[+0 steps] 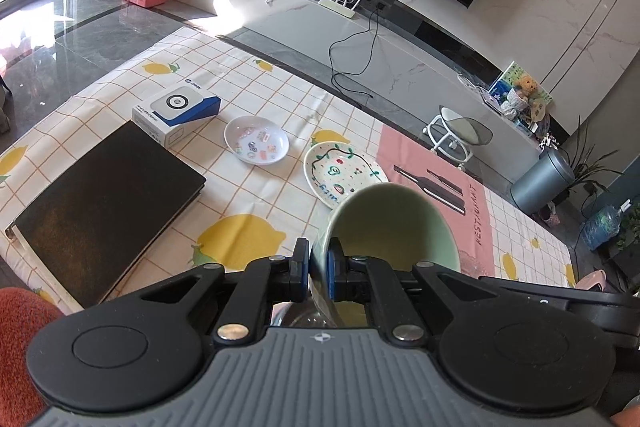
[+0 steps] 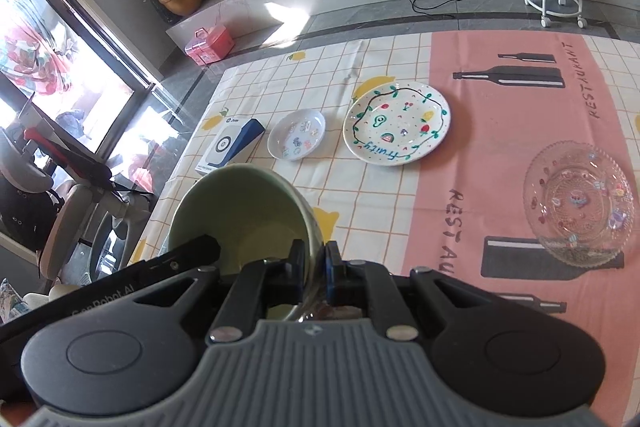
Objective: Organize plates and bowls
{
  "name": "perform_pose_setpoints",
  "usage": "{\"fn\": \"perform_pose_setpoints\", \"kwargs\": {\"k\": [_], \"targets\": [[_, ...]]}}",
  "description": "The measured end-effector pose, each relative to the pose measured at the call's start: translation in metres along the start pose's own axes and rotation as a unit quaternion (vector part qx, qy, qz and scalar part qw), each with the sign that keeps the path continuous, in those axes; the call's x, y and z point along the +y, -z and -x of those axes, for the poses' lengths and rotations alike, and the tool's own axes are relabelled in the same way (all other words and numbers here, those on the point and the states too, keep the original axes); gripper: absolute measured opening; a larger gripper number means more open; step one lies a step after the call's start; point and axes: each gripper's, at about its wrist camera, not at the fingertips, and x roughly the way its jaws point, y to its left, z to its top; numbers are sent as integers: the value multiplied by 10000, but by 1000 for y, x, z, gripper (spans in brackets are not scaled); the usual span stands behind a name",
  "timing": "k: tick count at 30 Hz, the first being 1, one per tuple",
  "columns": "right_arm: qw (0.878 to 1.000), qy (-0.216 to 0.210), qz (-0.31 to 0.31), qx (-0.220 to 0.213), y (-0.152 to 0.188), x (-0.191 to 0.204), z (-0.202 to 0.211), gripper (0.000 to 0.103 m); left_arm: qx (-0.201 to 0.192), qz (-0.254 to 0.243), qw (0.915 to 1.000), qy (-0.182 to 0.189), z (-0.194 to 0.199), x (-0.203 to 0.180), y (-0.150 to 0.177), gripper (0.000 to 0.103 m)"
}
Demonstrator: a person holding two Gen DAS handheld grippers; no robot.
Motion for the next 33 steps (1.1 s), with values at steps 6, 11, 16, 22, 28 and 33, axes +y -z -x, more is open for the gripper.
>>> {"fn": "perform_pose_setpoints", "kwargs": {"k": [6, 11, 16, 22, 28, 33], "targets": [[9999, 30, -86, -43, 26, -21, 23, 8, 167, -188, 9997, 4, 2, -15, 24, 9], [9997, 41, -208, 134, 41, -39, 26, 8, 437, -222, 9988, 45, -1, -17, 45, 9], [9994, 102, -169, 267, 51, -41, 18, 8, 583, -269, 9979, -55, -7, -10, 53, 9], [9988, 142, -88, 461, 55, -39, -3, 8, 750, -495, 9956, -256, -18, -6, 55, 9], [9977, 157, -103, 657, 56, -43, -22, 7, 872, -755, 9925, -400, -29, -8, 56, 9], [9969, 185, -50, 767, 56, -44, -33, 7, 933, -1010, 9891, -531, -34, -12, 55, 9]]}}
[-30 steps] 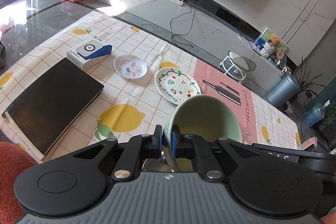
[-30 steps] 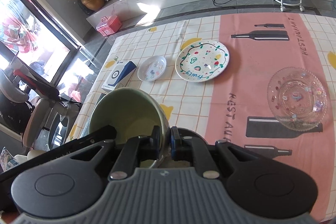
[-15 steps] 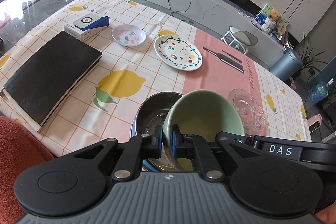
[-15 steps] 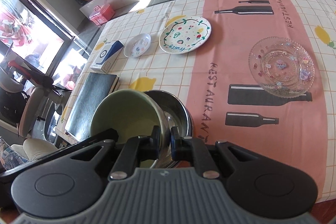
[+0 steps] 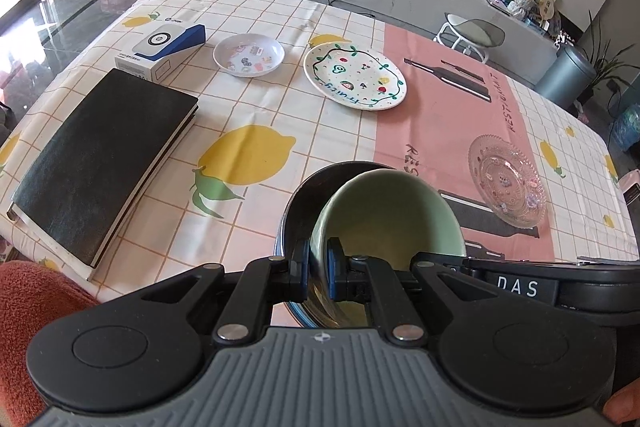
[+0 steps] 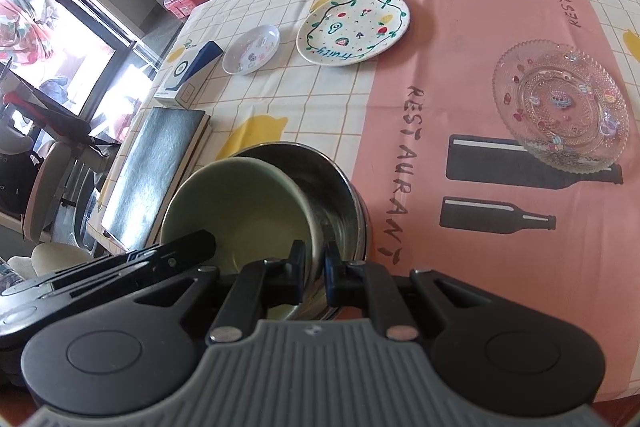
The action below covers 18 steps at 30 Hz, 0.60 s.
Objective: Organize plates and bowls
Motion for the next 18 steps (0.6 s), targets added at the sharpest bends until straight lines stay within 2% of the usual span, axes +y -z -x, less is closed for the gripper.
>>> {"fn": "perform_pose_setpoints", "kwargs": {"k": [9, 18], "targets": [[9993, 164, 342, 75, -5, 7, -9, 7, 101, -540, 9983, -201, -6, -9, -7, 10], [9953, 496, 835, 53, -13, 15, -15, 7, 449, -952, 9941, -259, -15, -16, -13, 11]]}}
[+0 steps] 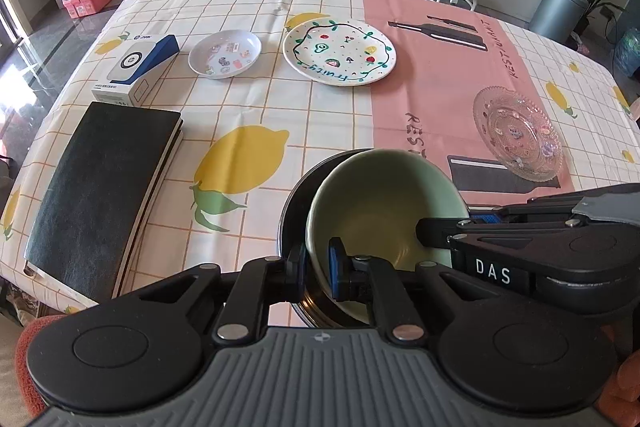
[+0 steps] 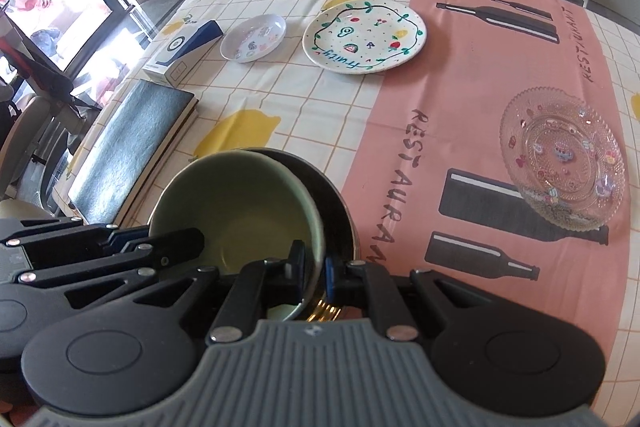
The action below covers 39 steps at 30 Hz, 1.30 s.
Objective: Organize plates and bowls
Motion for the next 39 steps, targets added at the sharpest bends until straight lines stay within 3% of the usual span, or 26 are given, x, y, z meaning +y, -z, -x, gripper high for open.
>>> {"fn": "perform_pose_setpoints", "kwargs": {"k": [7, 12, 18, 21, 26, 30, 34, 39], "targets": [[9994, 182, 286, 12, -8, 4, -3, 7, 69, -706, 9971, -281, 1, -11, -9, 15], [9991, 226, 364, 41, -11, 6, -5, 10, 65, -734, 9972, -149, 5, -6, -14, 16], [9995, 125, 302, 20, -12, 6, -1, 17, -139, -459, 9987, 166, 20, 6, -13, 32], [9994, 91, 332, -32, -14, 8, 4, 19, -277, -281, 9990, 228, 26, 14, -13, 37], [9992, 41, 362, -161, -17, 10, 15, 25, -579, 158, 9974, 393, 39, 29, -12, 53], [9980, 68, 395, -498, -19, 12, 29, 33, -806, 559, 9941, 473, 45, 41, -8, 63], [9963, 41, 294, -800, -20, 10, 44, 40, -1020, 1095, 9862, 707, 46, 55, 1, 72], [9940, 46, -189, -1072, -6, -3, 52, 63, -1121, 1845, 9719, 935, 37, 70, 21, 81]]}}
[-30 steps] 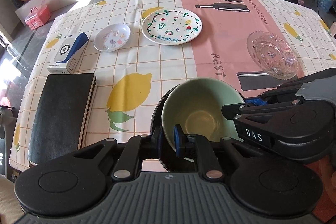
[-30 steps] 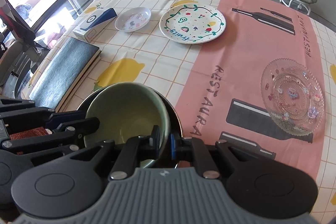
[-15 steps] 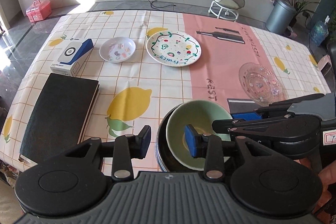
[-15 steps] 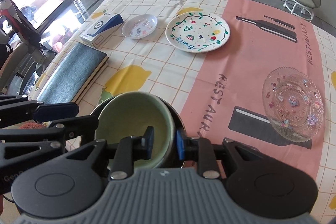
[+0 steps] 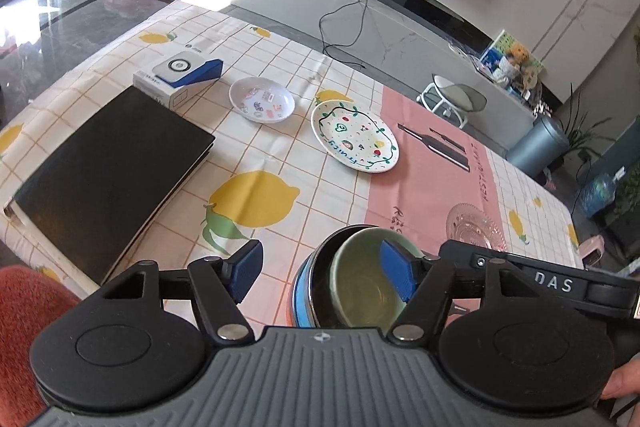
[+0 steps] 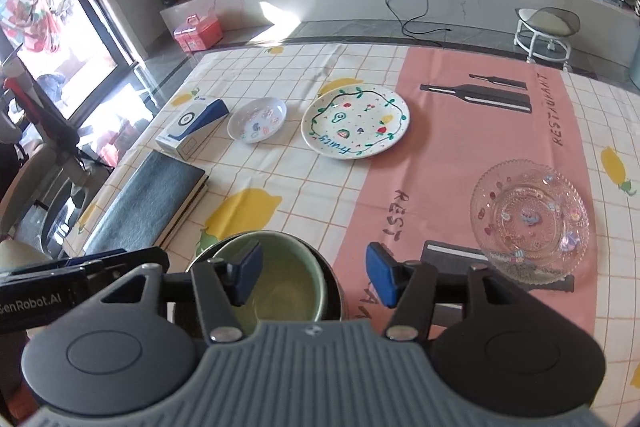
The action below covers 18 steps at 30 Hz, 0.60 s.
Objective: Organize plates and bowls
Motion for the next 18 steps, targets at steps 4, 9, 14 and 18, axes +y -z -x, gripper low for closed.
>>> {"fn": "perform_pose_setpoints", "kwargs": {"k": [4, 9, 14, 18], "targets": [[9968, 19, -796, -14, 21, -25, -2, 70, 77, 534, 9985, -59, -10, 18, 14, 83], [9806, -202, -1922, 341, 55, -59, -18, 72, 295, 1072, 9938, 37, -23, 35, 32, 84], [9644, -674, -2533, 360, 74, -68, -24, 71, 335, 1496, 9870, 474, -29, 40, 42, 85], [9648, -782, -2481, 383, 72, -57, -28, 69, 418, 1530, 9856, 591, -35, 36, 44, 86]]}}
